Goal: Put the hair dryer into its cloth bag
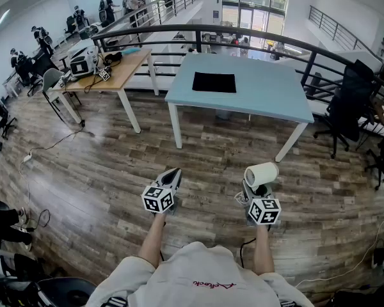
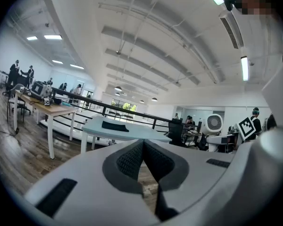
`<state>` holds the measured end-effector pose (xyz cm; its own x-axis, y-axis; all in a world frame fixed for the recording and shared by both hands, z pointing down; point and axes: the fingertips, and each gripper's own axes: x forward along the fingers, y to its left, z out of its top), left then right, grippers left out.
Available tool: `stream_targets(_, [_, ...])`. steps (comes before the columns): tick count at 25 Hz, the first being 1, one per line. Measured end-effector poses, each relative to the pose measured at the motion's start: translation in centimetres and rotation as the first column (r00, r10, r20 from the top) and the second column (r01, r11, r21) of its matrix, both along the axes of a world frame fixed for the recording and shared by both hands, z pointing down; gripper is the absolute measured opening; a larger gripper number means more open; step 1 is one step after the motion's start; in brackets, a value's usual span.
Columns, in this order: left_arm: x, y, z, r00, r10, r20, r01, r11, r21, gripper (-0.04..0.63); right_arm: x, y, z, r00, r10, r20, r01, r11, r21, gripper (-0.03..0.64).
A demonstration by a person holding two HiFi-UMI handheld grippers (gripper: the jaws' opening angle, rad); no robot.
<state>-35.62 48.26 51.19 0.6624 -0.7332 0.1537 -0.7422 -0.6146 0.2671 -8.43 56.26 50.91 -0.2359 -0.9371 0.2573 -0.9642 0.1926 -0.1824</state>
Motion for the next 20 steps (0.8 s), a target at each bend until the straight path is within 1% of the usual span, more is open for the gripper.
stream_targets(12, [1.3, 1.1, -0.1, 1.000, 0.014, 0.007, -0.014, 1.000, -0.004, 0.008, 0.7, 1.0, -0.3, 1.000, -0.005, -0.012, 0.005, 1.000, -0.006, 0.215])
stream_targets(16, [1.3, 1.1, 0.1, 1.000, 0.027, 0.006, -0.027, 1.000, -0.005, 0.008, 0.7, 1.1, -0.5, 1.000, 0.006, 0.004, -0.006, 1.000, 0.004, 0.215])
stream_targets(20, [0.8, 0.9, 0.2, 0.999, 0.041, 0.003, -0.041, 0.999, -0.005, 0.008, 0.0, 1.2, -0.6, 1.000, 0.018, 0.000, -0.018, 1.000, 0.003, 0.216])
